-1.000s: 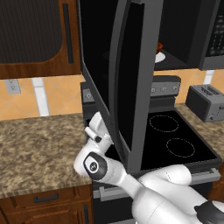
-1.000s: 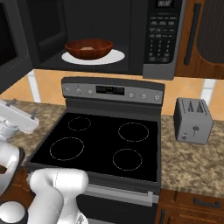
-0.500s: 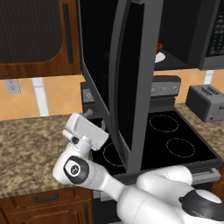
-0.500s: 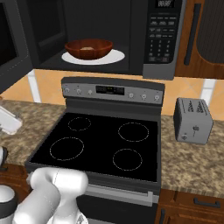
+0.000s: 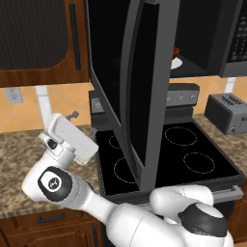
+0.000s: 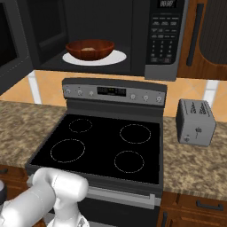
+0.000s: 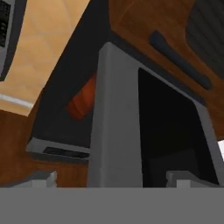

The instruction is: Pick the sweet potato from the sink and place it in the bowl. Then pick the bowl and place it in the microwave. Then close the microwave door and press the start button.

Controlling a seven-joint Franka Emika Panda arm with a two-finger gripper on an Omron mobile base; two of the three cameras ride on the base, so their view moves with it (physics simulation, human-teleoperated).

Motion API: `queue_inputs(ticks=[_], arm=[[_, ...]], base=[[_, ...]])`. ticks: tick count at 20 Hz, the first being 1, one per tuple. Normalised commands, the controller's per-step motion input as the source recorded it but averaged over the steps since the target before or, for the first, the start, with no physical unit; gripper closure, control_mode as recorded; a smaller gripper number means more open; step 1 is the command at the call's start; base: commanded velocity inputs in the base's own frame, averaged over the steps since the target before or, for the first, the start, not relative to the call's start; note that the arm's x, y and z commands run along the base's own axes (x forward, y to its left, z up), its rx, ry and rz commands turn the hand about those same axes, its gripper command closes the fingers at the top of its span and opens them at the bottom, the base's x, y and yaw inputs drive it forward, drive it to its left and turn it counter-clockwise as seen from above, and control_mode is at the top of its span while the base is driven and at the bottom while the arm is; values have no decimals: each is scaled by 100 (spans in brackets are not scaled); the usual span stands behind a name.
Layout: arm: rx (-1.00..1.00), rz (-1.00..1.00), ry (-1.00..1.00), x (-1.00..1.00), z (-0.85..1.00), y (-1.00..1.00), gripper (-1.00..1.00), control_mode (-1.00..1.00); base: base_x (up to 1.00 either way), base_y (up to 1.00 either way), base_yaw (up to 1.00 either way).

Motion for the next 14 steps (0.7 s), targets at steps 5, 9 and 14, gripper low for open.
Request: queue_inputs(ticks=[5, 9, 14], arm=[[17, -2, 13, -48, 79, -10, -100, -100], [17, 0, 17, -41, 61, -44, -100, -100], [13, 2, 25, -12, 38, -79, -100, -100]], base=[[0, 0, 0], [0, 0, 0], [0, 0, 0]])
